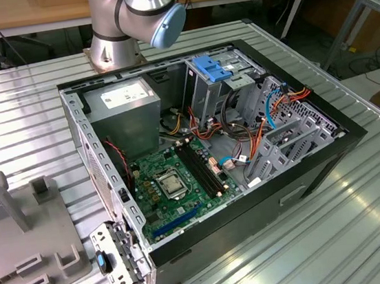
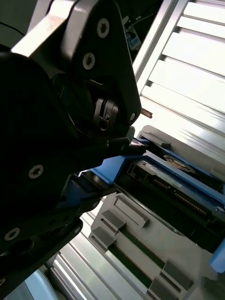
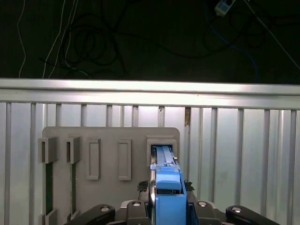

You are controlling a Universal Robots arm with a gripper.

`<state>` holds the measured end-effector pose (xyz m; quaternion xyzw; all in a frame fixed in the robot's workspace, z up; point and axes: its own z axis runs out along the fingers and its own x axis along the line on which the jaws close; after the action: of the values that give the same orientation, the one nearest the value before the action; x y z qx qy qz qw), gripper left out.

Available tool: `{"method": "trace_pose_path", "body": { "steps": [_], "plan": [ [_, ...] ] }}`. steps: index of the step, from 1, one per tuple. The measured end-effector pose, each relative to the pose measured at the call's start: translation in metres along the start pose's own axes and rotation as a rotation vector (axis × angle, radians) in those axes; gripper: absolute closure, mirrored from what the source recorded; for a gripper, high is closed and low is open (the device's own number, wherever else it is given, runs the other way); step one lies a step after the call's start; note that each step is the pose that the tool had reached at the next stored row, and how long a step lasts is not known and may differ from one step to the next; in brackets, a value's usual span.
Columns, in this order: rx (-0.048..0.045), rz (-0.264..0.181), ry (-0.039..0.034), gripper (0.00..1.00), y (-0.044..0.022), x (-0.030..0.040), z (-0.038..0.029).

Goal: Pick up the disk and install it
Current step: 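Pick up the disk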

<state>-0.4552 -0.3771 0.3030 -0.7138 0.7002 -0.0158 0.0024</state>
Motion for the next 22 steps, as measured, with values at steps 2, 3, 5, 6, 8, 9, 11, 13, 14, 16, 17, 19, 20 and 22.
{"method": "trace_pose_path", "body": {
  "steps": [2,3,5,6,8,9,11,13,14,16,17,19,20,22],
  "plan": [
    [-0.0007,0.035,0.0009,0.63,0.0,0.0,0.0001],
    [-0.0009,0.047,0.0012,0.63,0.0,0.0,0.0001],
    [-0.0012,0.062,0.0016,0.63,0.0,0.0,0.0001],
    [-0.0013,0.062,0.0016,0.63,0.0,0.0,0.0001],
    [-0.0013,0.062,0.0016,0.63,0.0,0.0,0.0001],
    [-0.0013,0.062,0.0016,0.63,0.0,0.0,0.0001],
    [-0.0013,0.059,0.0016,0.63,0.0,0.0,0.0001],
    [-0.0005,0.025,0.0006,0.63,0.0,-0.0001,0.0001],
    [-0.0005,0.024,0.0006,0.63,0.0,0.0,0.0001],
    [-0.0006,0.022,0.0006,0.63,0.0,0.0,0.0001],
    [-0.0005,0.021,0.0006,0.63,0.0,0.0,0.0001],
    [-0.0005,0.02,0.0005,0.63,0.0,0.0,0.0001],
    [-0.0006,0.02,0.0005,0.63,0.0,0.0,0.0001],
    [-0.0005,0.02,0.0005,0.63,0.0,0.0,0.0001]
  ]
}}
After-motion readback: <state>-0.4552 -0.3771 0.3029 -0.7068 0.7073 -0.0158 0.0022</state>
